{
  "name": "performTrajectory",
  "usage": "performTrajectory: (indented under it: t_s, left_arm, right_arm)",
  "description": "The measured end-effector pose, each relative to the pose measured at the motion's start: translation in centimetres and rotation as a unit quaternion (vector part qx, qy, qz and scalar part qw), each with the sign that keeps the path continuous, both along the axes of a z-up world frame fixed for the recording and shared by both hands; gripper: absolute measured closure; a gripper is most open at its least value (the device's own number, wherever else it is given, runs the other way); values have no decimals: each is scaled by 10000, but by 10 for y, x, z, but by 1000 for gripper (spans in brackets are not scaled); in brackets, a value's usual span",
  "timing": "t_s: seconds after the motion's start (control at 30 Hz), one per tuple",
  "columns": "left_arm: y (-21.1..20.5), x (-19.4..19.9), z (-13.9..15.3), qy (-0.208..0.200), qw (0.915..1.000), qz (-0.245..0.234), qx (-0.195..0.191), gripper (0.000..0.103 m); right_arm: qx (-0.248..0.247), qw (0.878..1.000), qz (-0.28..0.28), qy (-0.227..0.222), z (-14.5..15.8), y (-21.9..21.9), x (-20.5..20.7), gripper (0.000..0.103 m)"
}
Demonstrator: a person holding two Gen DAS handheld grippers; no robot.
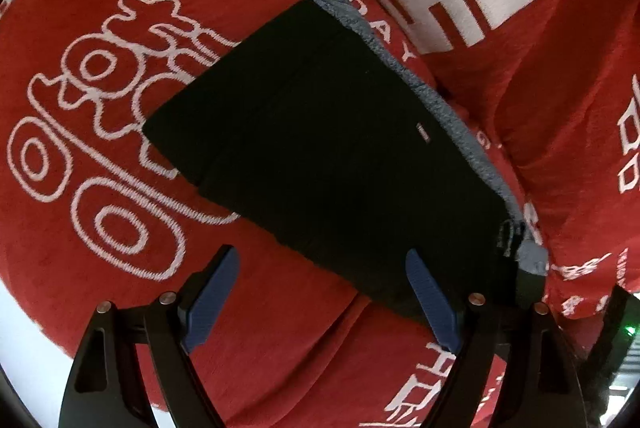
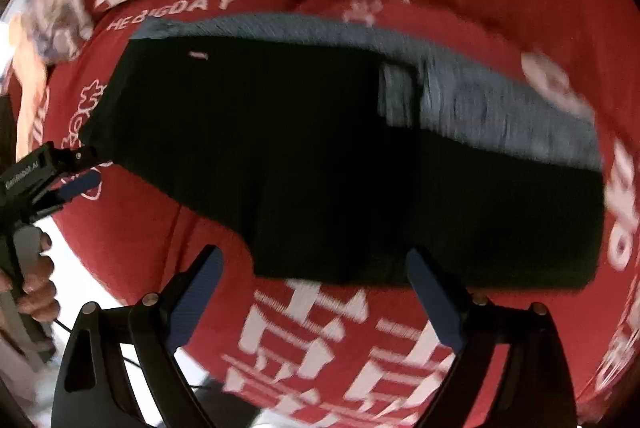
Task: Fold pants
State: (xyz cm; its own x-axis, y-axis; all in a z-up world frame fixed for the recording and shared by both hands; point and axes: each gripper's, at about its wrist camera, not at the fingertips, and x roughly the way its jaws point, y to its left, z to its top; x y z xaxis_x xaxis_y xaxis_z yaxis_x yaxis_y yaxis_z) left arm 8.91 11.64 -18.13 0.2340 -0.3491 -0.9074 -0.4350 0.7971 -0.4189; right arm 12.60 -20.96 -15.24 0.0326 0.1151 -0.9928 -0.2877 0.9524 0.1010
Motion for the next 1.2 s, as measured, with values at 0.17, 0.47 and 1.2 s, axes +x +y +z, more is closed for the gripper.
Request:
performTrajectory:
  t_s: [0.17, 0.47, 1.2]
  left_arm:
    - [14, -3, -8, -166, 9989, 289, -325, 17]
    - [31, -3, -25, -554, 9876, 1005, -1070, 8]
    - [-24, 31, 3, -830, 9875, -237, 1320, 70]
  right_arm:
    - [25, 9998, 40, 185, -18, 1, 16, 9]
    - [139, 9998, 99, 85, -30, 1, 10, 6]
    - [654, 9976, 180, -125, 9, 5, 32, 4]
